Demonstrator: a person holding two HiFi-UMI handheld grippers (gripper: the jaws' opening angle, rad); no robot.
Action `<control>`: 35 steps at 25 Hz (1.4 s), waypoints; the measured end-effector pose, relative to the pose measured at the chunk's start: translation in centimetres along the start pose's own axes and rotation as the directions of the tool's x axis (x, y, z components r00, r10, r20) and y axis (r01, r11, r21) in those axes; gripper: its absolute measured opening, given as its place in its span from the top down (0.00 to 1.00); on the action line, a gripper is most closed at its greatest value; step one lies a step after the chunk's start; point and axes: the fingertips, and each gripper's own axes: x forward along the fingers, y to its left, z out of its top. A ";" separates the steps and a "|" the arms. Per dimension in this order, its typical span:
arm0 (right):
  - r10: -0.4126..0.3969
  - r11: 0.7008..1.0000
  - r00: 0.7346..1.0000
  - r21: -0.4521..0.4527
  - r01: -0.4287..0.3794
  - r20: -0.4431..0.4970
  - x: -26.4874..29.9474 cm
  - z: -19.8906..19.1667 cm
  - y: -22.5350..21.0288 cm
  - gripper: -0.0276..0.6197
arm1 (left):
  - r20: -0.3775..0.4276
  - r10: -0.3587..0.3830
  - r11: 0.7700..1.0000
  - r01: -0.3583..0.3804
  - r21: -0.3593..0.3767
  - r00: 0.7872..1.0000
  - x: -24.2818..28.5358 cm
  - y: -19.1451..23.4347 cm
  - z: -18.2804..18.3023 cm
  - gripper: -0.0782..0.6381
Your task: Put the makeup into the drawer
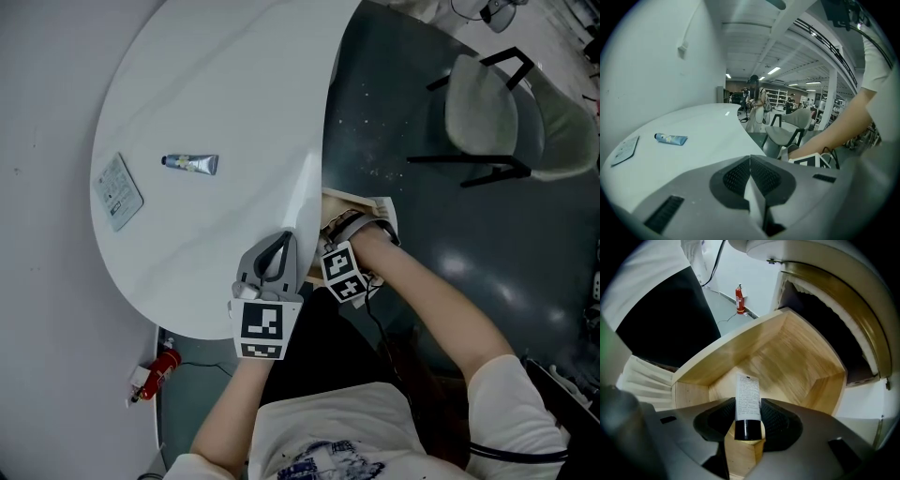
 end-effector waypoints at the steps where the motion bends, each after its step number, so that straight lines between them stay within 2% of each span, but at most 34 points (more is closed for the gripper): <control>1: 0.011 1.000 1.000 -0.002 -0.011 -0.003 0.1 0.0 0.1 0.68 | -0.002 0.000 1.000 0.000 0.000 1.000 0.0 0.0 -0.1 0.84; 9: 0.043 0.999 0.999 -0.029 -0.044 -0.017 1.2 -0.4 0.3 0.68 | -0.007 0.001 1.000 -0.001 -0.006 1.000 0.0 0.0 -0.4 0.84; 19: 0.052 0.999 0.999 -0.015 -0.052 -0.009 1.6 -0.4 0.0 0.68 | -0.002 -0.003 1.000 0.003 -0.014 1.000 0.1 0.0 -0.4 0.84; 24: 0.043 0.999 0.999 0.011 -0.043 0.014 1.3 -0.2 -0.6 0.68 | -0.001 -0.010 1.000 0.010 -0.010 1.000 0.4 -0.2 -0.1 0.84; 35: 0.012 1.000 1.000 0.018 -0.012 -0.001 0.8 -0.6 -1.0 0.68 | 0.002 -0.017 1.000 0.017 0.000 1.000 0.1 -0.2 0.0 0.84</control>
